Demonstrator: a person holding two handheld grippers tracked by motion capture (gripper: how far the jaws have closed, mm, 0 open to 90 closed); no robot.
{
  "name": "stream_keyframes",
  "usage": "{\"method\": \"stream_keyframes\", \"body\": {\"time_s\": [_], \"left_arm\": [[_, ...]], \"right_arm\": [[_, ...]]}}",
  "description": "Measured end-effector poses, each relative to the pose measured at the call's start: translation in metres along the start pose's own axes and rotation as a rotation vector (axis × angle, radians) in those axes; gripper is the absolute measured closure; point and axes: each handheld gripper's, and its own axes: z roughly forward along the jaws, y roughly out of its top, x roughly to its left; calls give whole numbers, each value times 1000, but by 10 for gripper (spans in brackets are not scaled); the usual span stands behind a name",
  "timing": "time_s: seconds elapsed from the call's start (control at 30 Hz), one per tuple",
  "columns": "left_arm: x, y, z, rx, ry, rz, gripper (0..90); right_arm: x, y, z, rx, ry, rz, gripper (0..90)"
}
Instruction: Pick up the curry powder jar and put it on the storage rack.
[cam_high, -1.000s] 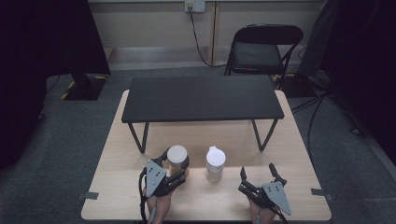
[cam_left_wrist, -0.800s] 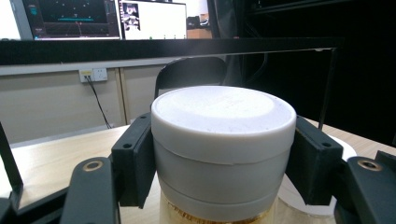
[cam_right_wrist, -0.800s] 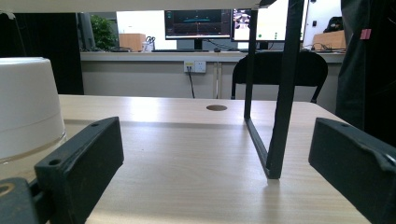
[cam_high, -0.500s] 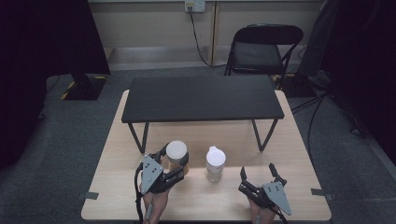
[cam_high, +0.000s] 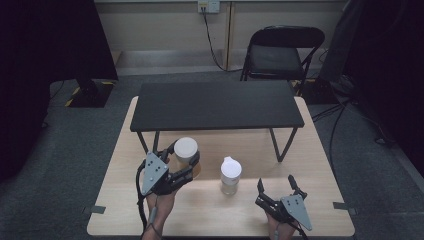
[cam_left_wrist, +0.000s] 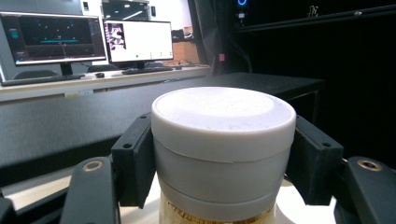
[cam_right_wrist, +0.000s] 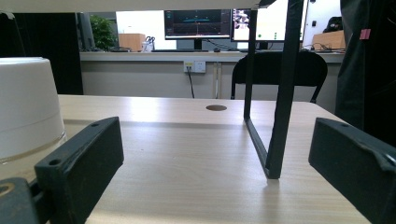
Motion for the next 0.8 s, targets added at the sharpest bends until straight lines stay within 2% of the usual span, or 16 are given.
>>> {"method": "stream_keyframes", "body": {"time_s": [0.37, 0.8], "left_arm": [[14, 21, 6, -7, -26, -3, 337], [20, 63, 18, -34, -52, 2, 336]], "right_arm": [[0, 0, 0, 0, -1, 0, 16], [0, 0, 0, 0, -1, 0, 16]]}}
